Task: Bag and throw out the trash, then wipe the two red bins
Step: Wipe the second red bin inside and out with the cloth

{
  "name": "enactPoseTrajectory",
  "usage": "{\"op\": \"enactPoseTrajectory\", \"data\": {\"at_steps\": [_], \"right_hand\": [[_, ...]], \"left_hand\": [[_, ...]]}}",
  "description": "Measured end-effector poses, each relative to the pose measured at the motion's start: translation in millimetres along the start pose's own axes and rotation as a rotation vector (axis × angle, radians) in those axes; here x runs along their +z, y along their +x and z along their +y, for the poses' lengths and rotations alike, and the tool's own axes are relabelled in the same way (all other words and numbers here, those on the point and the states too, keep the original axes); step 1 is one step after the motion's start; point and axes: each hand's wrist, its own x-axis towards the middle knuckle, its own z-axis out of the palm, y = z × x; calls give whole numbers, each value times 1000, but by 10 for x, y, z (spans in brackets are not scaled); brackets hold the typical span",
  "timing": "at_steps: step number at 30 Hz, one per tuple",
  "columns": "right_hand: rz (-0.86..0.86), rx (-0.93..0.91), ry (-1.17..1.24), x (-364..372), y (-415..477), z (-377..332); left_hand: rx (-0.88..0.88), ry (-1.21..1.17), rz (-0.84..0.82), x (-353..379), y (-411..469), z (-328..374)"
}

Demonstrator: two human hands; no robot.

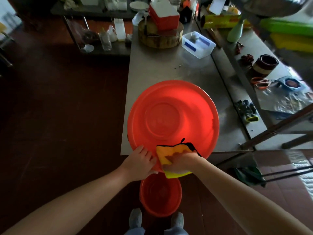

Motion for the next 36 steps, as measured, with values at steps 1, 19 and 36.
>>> {"op": "enactPoseTrajectory", "data": {"at_steps": [1, 19, 36], "right_hand": [[34, 2, -27, 27, -29, 20], [98, -94, 76, 152, -61, 273], [327, -147, -34, 57, -145, 420]], "left_hand": [[3, 1, 6, -23, 12, -11], [80, 66, 1, -147, 256, -330], [213, 65, 11, -211, 312, -884]]}}
